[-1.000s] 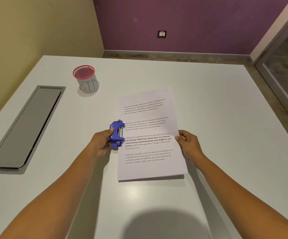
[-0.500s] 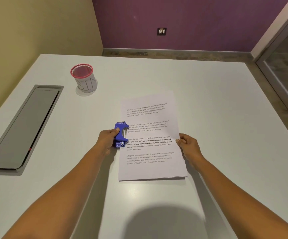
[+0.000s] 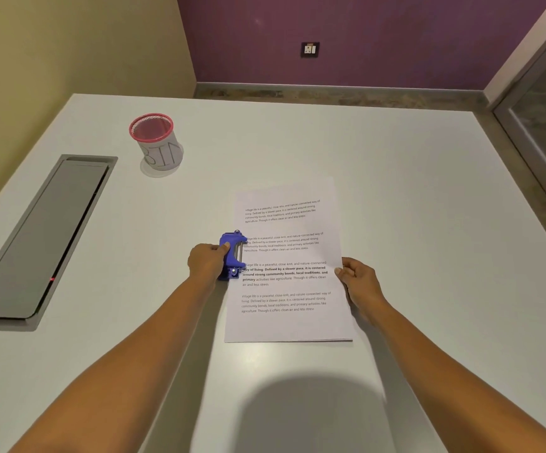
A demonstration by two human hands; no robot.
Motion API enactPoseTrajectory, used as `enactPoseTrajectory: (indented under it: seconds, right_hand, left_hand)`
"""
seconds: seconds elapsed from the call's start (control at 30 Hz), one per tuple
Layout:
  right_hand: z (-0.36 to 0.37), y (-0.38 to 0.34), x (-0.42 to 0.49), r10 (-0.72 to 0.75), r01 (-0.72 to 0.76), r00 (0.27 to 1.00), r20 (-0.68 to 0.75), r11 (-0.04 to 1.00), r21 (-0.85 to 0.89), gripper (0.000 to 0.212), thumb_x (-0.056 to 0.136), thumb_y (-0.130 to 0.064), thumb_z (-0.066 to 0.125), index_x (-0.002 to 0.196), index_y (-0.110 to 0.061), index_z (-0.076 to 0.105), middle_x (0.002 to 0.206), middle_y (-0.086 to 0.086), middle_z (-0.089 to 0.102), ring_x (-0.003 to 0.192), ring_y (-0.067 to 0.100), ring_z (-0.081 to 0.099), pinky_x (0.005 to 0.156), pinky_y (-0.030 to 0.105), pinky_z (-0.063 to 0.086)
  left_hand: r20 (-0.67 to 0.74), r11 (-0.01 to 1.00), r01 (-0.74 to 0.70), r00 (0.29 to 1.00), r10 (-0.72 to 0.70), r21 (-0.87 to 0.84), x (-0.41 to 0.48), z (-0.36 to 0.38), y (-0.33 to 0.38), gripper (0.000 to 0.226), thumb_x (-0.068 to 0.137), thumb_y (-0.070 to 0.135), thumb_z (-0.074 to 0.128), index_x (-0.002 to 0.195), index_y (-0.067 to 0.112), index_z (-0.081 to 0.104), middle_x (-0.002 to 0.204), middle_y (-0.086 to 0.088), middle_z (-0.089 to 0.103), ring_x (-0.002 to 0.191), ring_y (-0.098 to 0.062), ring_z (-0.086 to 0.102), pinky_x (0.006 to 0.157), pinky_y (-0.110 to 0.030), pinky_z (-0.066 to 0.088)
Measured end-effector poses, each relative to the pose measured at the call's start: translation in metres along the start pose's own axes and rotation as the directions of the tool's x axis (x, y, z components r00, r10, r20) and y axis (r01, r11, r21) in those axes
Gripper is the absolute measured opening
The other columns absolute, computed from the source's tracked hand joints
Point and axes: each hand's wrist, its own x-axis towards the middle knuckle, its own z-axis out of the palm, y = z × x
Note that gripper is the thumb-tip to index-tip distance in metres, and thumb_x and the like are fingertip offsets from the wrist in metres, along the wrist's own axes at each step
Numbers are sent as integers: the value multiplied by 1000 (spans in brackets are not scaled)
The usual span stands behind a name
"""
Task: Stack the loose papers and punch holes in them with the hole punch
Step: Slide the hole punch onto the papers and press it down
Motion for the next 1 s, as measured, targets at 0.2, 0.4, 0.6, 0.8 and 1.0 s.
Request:
enactPoseTrajectory:
  seconds: [0.2, 0.4, 0.6, 0.8, 1.0]
  right_hand:
    - [1, 3, 3, 13, -14, 1000, -21, 1000, -15, 23, 92, -2, 49, 111, -4, 62, 91, 5, 68, 87, 23, 63, 91, 37, 49]
    - [0, 1, 4, 66, -66, 998, 9, 997, 32, 30, 89, -4, 55, 119, 0, 58, 114, 17, 66, 104, 33, 64, 100, 44, 47]
    - [0, -4, 4, 1, -10, 996, -89, 995, -103, 26, 87, -12, 60, 112, -6, 64, 103, 13, 71, 99, 27, 65, 93, 35, 50]
    - [1, -6, 4, -58, 26, 987, -147, 977, -210, 27, 88, -3, 56, 113, -6, 65, 84, 12, 65, 84, 17, 56, 82, 23, 41]
    - [3, -8, 4, -79, 39, 984, -161, 970, -240, 28, 87, -2, 57, 114, -4, 65, 77, 5, 66, 83, 15, 55, 83, 21, 41]
  left_hand:
    - [40, 921, -269, 962, 269, 283, -4, -2, -3, 43, 92, 16, 51, 130, 0, 44, 132, -19, 48, 121, -30, 47, 100, -36, 36]
    - [386, 541, -639, 766, 514, 547, -4, -12, -4, 66, 89, 25, 55, 143, 2, 25, 155, -17, 17, 145, -31, 5, 115, -44, 13]
    - [574, 473, -676, 734, 363, 565, 10, -28, -4, 81, 87, 38, 56, 147, 6, 12, 157, -13, 8, 146, -27, 1, 117, -38, 8]
    - [679, 517, -684, 693, 240, 515, 17, -39, 8, 83, 84, 22, 64, 147, 8, 12, 156, -6, 13, 141, -21, 23, 112, -28, 23]
    - [659, 496, -700, 692, 295, 513, 21, -38, 10, 68, 85, 6, 59, 144, 6, 24, 150, -6, 30, 134, -24, 36, 106, -25, 27]
